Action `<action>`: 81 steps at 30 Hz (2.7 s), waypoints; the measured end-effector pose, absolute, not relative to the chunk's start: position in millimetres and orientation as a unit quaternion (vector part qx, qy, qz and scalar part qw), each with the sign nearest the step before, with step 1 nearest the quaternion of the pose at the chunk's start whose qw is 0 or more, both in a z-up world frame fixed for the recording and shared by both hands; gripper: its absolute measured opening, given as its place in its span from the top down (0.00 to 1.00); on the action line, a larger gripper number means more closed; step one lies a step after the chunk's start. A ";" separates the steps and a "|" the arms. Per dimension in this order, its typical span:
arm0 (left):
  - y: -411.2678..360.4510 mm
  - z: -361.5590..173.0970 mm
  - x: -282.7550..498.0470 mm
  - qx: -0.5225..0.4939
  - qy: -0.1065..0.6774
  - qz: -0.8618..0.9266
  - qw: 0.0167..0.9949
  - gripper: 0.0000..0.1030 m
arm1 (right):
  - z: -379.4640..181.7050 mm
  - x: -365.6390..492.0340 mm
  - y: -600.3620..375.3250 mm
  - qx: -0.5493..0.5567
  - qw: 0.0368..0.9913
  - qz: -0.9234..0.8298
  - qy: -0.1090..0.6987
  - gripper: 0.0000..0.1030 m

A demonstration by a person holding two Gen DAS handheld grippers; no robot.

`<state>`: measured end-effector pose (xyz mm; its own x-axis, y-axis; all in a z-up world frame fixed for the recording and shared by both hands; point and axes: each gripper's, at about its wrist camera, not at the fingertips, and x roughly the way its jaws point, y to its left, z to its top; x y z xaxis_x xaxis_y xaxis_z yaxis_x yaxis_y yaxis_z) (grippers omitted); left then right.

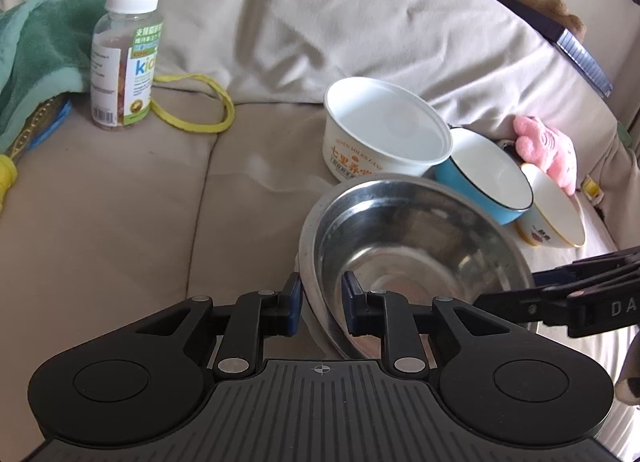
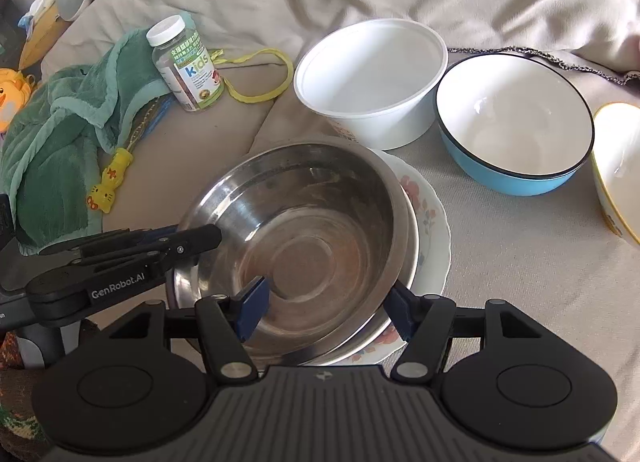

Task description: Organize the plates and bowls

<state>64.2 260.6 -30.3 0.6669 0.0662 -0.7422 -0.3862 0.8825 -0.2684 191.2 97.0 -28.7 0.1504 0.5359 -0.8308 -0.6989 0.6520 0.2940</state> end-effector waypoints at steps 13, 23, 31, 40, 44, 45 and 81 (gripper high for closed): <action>298.3 -69.6 73.2 -0.351 0.391 0.123 0.842 0.65 | -28.4 218.5 57.4 -0.028 0.784 0.386 0.485 0.27; 284.7 -90.0 90.5 -0.381 0.427 0.110 0.813 0.66 | -105.6 260.7 49.7 0.113 0.736 0.384 0.546 0.27; 247.7 -77.3 110.9 -0.306 0.460 0.121 0.825 0.47 | -109.1 254.2 41.9 0.132 0.717 0.410 0.549 0.37; 204.3 -80.6 126.8 -0.291 0.460 0.027 0.838 0.47 | -107.5 264.9 -19.2 0.144 0.730 0.377 0.551 0.37; 197.1 -78.6 127.1 -0.268 0.461 0.022 0.846 0.54 | -110.6 269.5 -33.1 0.150 0.733 0.373 0.549 0.37; 197.1 -78.3 127.8 -0.264 0.465 0.028 0.844 0.57 | -107.8 268.6 -37.8 0.149 0.741 0.370 0.540 0.36; 108.0 28.1 284.7 -0.121 0.419 0.038 0.899 0.62 | -99.8 266.3 -147.5 0.014 0.859 0.293 0.419 0.01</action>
